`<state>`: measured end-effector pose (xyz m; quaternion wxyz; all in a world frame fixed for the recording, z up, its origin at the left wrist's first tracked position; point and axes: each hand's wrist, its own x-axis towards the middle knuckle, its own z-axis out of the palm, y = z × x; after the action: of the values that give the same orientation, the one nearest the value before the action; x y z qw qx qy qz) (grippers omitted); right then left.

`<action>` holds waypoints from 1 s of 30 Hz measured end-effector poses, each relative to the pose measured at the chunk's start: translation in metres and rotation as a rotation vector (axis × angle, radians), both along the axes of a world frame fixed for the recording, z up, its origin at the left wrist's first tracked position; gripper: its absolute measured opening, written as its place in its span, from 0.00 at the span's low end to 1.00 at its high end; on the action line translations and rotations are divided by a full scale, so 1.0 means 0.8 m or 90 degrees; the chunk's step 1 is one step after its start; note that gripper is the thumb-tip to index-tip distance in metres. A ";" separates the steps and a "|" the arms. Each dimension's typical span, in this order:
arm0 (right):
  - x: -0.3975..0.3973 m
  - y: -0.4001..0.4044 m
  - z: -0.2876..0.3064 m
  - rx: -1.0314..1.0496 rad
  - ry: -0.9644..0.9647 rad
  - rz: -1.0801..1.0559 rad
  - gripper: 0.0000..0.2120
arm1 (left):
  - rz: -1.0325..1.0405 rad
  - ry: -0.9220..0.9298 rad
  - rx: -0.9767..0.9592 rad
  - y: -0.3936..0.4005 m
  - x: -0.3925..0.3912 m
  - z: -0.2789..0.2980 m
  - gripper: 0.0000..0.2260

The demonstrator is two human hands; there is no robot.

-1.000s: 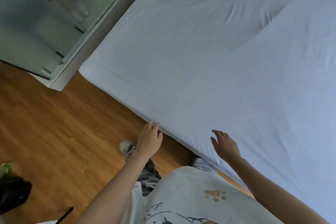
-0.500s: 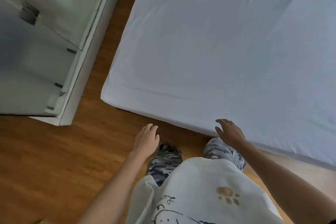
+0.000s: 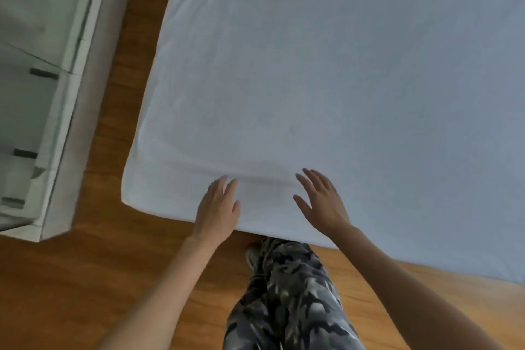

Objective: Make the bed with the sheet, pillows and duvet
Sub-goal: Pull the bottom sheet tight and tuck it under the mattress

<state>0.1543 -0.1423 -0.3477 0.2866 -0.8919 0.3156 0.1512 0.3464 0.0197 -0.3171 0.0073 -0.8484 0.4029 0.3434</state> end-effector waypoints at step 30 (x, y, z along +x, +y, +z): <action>0.123 -0.008 -0.152 -0.233 -0.181 0.182 0.25 | -0.024 -0.192 -0.255 0.003 0.096 -0.176 0.25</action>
<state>0.2524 -0.1488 -0.4691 0.1380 -0.9765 0.1654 0.0041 0.4231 0.0217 -0.4582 -0.0949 -0.8669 0.4728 0.1258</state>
